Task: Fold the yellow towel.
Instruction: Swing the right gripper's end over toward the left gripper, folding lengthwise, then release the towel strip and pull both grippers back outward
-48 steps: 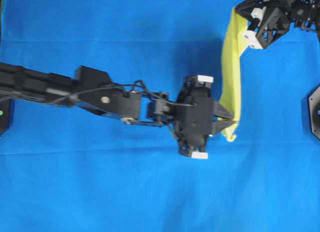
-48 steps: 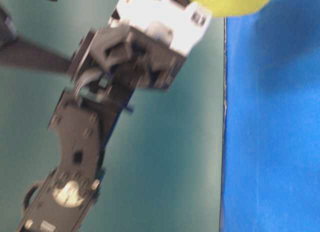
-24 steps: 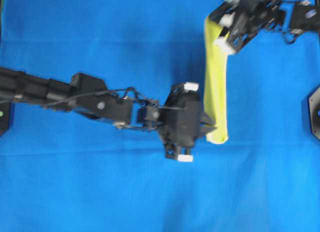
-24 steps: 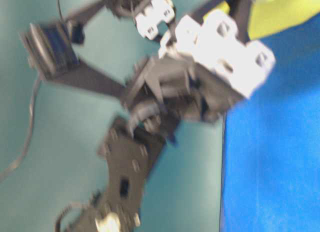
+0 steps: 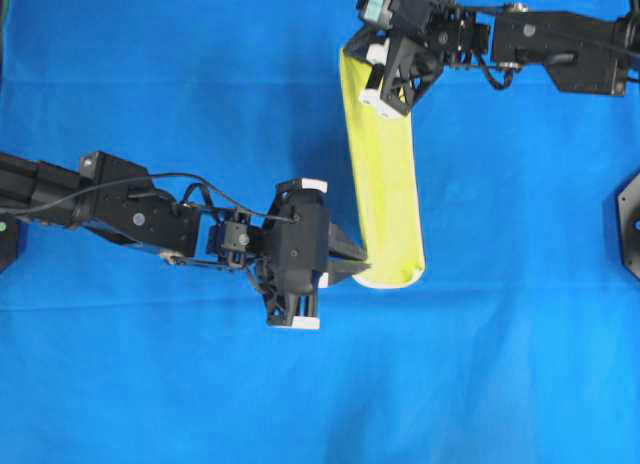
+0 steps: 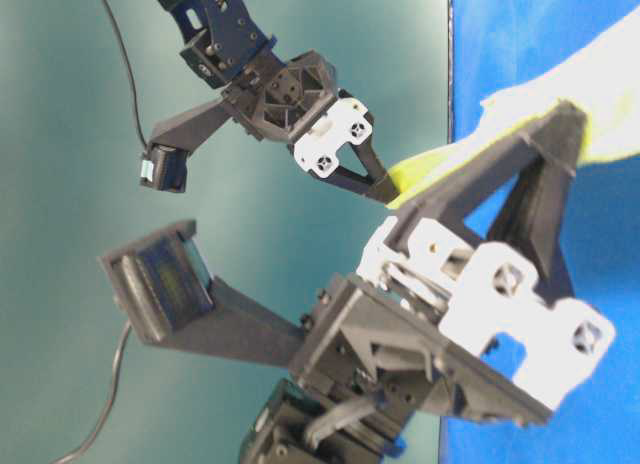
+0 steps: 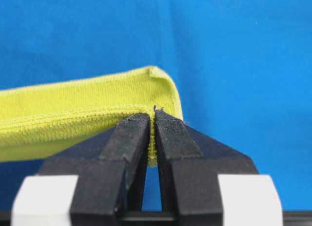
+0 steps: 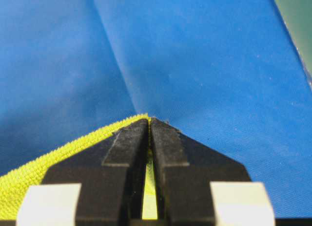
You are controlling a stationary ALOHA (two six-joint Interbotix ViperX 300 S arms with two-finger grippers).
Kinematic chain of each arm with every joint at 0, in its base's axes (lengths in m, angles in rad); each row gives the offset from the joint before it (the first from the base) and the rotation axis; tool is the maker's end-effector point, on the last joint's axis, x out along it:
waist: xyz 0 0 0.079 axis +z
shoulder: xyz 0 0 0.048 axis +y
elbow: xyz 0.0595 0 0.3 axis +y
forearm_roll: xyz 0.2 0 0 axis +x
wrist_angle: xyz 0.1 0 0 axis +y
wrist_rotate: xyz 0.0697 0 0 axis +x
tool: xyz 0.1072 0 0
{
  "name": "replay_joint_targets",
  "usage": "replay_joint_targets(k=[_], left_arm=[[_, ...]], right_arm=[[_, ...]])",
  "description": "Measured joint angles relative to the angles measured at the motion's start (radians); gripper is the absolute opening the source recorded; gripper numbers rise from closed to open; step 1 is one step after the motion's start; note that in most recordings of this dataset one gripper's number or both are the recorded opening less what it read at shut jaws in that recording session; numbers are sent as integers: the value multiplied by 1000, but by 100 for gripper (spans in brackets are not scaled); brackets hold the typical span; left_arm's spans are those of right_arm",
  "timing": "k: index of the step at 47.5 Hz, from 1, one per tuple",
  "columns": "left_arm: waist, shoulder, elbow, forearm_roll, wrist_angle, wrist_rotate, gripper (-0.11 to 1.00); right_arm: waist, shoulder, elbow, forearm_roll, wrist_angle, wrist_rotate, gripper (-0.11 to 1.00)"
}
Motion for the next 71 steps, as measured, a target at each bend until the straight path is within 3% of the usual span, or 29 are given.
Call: replay_joint_targets(k=[14,20,23,29,32,38,52,62,71], left_arm=[[-2,0,9,0,25,12,3],[0,0,9,0,29,12,11],[-3,0,9,2,32,11,21],[-14,-9,11,2,63,12,47],[-17,-23,12,2,87,12,56],[-18,-83,32,2,169,14,67],[-17,-288,146,2,287,14,67],[18,-460,270,3,267,15,67],[92,-592,403,3,144,12,67]], right_arm=[[-3,0,14,0,0,6,2],[-5,0,21,5,0,9,4],[-9,0,21,9,0,11,15],[-25,0,23,21,2,12,54],[-29,0,21,23,2,12,64],[-34,-2,23,23,3,25,57],[-35,-115,55,25,57,29,58],[-5,-293,167,32,64,41,58],[40,-465,313,48,21,101,58]])
